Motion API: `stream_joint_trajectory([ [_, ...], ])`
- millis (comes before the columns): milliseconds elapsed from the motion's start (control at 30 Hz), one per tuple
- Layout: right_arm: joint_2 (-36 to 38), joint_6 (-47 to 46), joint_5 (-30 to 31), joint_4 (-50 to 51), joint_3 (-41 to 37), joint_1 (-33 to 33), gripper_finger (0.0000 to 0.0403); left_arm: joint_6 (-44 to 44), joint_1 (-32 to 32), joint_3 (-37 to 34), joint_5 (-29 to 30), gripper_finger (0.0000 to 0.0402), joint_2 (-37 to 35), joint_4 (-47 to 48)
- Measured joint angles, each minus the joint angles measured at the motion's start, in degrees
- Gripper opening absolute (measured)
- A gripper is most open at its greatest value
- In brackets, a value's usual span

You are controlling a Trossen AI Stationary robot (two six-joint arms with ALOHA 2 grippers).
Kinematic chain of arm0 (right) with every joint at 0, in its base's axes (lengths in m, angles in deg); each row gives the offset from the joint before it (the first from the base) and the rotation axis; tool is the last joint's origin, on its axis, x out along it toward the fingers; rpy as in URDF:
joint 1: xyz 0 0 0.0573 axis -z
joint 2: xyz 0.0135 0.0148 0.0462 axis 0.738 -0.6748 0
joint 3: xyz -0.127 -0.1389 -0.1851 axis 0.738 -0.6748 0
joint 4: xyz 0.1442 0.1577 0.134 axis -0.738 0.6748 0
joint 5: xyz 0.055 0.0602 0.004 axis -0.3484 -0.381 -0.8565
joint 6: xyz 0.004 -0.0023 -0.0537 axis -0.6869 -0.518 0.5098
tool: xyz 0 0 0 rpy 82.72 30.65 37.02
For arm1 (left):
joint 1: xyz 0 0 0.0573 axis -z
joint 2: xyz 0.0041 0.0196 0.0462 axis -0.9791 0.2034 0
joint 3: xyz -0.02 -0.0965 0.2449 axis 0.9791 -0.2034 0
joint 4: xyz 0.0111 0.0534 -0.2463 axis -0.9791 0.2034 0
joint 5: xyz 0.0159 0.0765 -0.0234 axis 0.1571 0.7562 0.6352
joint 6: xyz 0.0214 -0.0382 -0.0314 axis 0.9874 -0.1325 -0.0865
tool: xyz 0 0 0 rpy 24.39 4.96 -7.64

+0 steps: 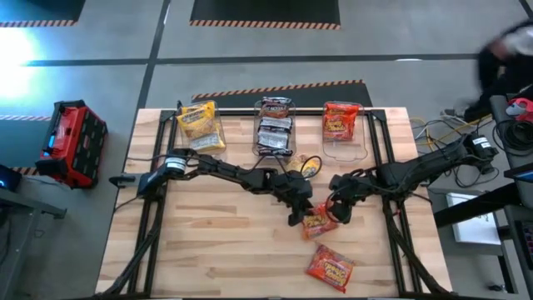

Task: Sort Maruchan noodles
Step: Put the orange noodle pack into the right transparent bin

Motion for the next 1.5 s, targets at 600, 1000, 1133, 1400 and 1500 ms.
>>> stream_joint_trajectory([
  [600,-1.4,6.8,-4.5,-5.2,-0.7,0.0,0.0219,1.9,1.4,0.0,-1.5,0.0079,0.0,-1.6],
  [1000,-1.9,9.9,-10.3,-7.8,-0.7,0.0,0.0219,2.9,1.7,0.0,-1.8,0.0079,0.0,-1.7],
  [1133,-3.0,11.8,-11.4,-9.7,-0.7,0.0,0.0219,3.1,1.8,0.0,-2.4,0.0079,0.0,-1.9],
  [1400,-7.6,14.4,-13.7,-14.0,-0.7,0.0,0.0219,3.0,1.7,0.1,-3.7,0.0079,0.0,-4.7],
  [1500,-9.7,15.1,-15.8,-15.4,-0.7,0.0,0.0219,3.0,1.7,0.1,-3.7,0.0079,0.0,-5.0],
])
